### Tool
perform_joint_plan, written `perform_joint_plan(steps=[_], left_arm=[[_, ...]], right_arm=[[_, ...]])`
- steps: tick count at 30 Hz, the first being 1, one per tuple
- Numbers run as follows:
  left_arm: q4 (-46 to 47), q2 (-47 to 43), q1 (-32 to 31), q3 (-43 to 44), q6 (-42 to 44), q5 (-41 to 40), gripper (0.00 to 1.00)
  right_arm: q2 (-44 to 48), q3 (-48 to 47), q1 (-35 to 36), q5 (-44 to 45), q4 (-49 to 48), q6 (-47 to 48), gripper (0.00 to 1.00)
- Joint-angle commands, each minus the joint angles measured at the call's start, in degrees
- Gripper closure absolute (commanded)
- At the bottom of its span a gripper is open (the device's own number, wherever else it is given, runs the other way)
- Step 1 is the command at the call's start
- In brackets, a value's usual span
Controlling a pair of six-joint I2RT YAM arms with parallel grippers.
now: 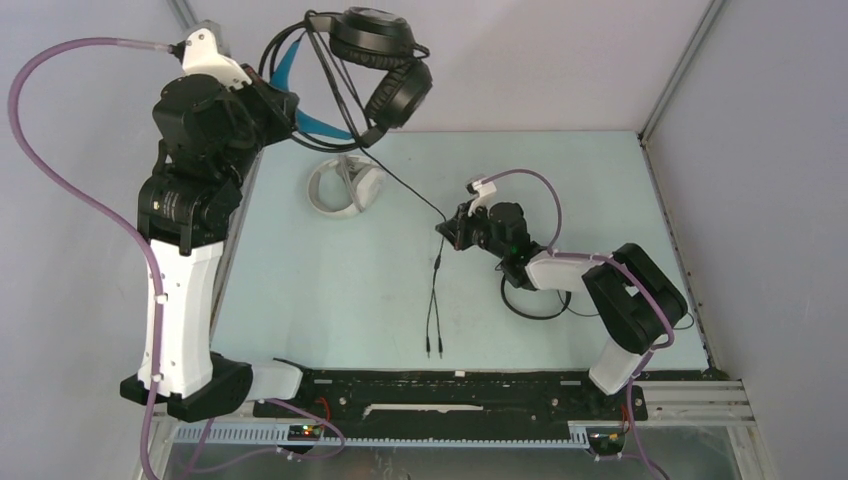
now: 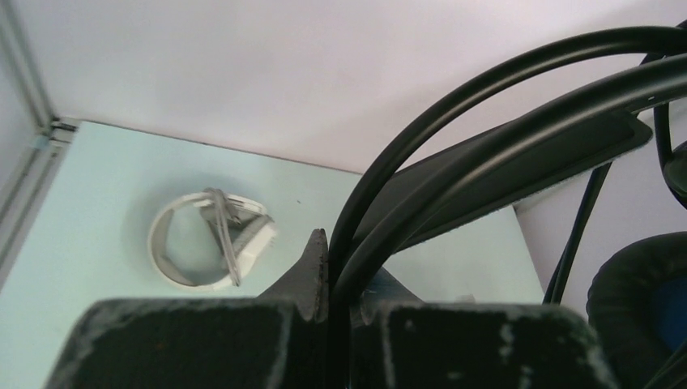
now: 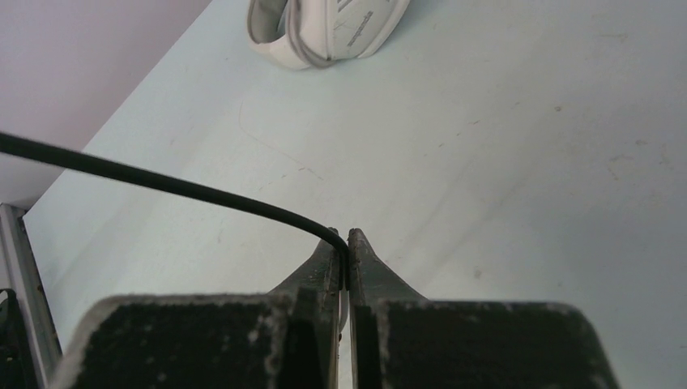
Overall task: Wrap the headphones
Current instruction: Wrap the headphones cable around the headphones.
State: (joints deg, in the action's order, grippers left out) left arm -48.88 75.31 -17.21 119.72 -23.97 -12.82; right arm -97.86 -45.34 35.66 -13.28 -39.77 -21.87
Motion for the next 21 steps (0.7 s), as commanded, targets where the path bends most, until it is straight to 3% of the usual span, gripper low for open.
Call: perform_joint_plan(steps=[1,4,10,15,21], left_arm=[[6.0,-3.34,0.25,1.42,-4.67,15.21,1.0],[4.47,-3.06,0.25,-0.26,-2.3,21.55,1.0],[-3.36,-2.54,0.24,-3.96,4.88,24.65,1.0],[-4.42,-3.85,0.18,-9.57,9.03,31.15,1.0],[-6.08,-5.1,0.16,-12.65,13.92,31.61,1.0]], right_arm=[[-1.78,-2.19,-2.75,0.28,0.06,-0.3,1.0],[-1.65,-2.83,-4.13,0.47,0.45,-0.52,1.0],[-0.72,-5.81,-7.91,0.8,3.82,-1.72,1.0],[-1.49,-10.2,-10.2,0.62,7.84,-0.51,1.0],[-1.38,-12.9,-13.81,-0.36,8.66,-0.88,1.0]])
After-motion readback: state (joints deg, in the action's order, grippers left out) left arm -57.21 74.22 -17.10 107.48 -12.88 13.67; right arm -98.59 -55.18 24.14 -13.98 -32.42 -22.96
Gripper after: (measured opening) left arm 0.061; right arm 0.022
